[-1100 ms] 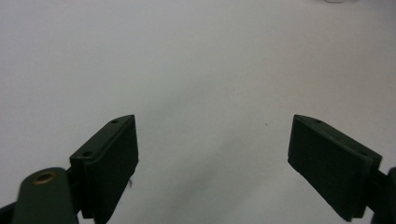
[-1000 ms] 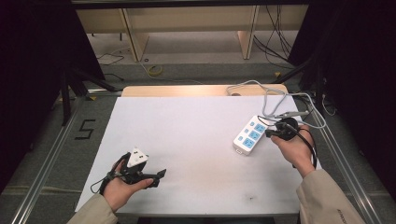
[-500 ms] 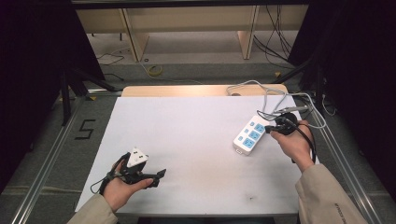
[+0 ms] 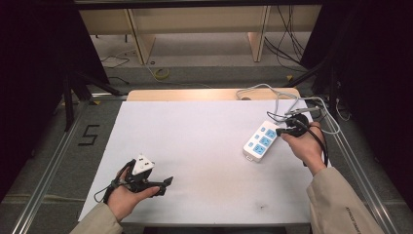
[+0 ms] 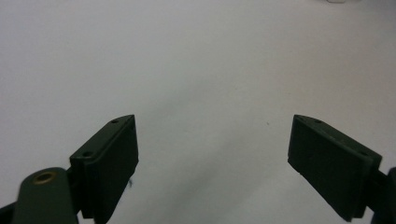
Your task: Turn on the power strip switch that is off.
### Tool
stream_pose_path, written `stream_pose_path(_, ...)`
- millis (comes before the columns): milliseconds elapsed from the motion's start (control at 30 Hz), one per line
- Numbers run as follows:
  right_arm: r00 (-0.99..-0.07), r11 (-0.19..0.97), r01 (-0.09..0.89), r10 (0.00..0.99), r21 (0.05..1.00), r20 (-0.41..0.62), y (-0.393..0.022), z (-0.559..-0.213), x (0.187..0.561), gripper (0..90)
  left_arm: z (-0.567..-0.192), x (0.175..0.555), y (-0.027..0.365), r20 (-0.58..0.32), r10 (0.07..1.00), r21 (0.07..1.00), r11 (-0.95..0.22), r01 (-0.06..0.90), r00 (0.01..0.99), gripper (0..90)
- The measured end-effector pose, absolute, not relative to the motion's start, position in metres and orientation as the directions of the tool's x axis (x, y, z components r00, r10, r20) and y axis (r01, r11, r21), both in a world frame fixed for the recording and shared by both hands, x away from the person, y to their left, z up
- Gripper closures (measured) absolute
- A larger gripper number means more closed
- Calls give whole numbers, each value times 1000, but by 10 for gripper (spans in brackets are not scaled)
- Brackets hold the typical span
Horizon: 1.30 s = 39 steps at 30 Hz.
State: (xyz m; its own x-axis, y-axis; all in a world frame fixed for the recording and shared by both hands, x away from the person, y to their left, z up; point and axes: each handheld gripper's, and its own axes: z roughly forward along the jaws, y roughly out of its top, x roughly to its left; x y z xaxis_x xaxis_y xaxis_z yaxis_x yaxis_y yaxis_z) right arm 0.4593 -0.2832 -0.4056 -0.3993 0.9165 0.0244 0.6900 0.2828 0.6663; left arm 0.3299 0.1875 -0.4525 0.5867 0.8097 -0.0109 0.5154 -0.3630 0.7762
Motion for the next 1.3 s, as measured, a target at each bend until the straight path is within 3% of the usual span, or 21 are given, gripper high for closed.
stream_pose_path(1300, -395, 293, 720, 918, 629, 23, -274, -416, 498, 900, -453, 327, 191, -19, 817, 777, -351, 523, 577, 159)
